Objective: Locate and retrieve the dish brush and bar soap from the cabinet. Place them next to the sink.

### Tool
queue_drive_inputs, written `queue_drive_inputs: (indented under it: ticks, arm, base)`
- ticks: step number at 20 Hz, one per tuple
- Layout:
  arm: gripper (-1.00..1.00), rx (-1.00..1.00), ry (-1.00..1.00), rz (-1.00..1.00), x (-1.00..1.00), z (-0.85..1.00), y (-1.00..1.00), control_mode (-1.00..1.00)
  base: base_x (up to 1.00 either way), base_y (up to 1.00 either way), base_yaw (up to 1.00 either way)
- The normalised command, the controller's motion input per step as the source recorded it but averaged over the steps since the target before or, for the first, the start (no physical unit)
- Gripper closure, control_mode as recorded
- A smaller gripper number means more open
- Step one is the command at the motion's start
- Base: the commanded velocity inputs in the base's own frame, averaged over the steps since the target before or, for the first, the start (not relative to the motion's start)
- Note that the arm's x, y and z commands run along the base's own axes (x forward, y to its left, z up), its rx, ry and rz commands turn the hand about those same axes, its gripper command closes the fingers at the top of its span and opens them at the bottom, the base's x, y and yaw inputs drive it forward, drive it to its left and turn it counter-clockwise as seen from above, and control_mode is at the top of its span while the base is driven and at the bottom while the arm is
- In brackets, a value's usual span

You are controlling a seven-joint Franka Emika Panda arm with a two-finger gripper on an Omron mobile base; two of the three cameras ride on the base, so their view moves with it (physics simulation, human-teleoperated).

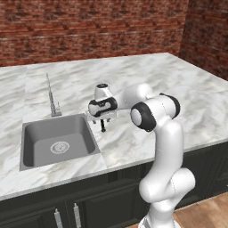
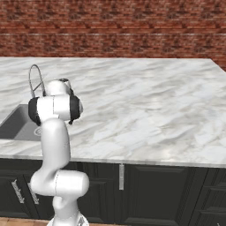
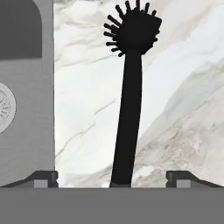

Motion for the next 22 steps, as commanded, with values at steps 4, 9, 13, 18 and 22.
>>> queue_drive_inputs:
  ticks: [4, 9, 13, 18, 22]
  arm:
    - [-1.0, -0.1, 0.13, 0.0, -0.47, 0.5, -0.07, -1.0]
    - [-1.0, -0.01, 0.15, 0.0, -0.79, 0.31, -0.17, -1.0]
    - [-1.0, 0.0, 0.09, 0.0, -0.72, 0.53, -0.26, -1.0]
    - [-1.0, 0.01, -0.03, -0.01, -0.85, 0.43, -0.38, -1.0]
    - [-1.0, 0.0, -0.18, 0.0, -0.82, 0.46, -0.31, -1.0]
  base:
    - [0.0, 0.0, 0.0]
    - [0.0, 0.0, 0.0]
    - [0.0, 0.0, 0.0]
    - [0.0, 0.0, 0.0]
    - [0.0, 0.0, 0.0]
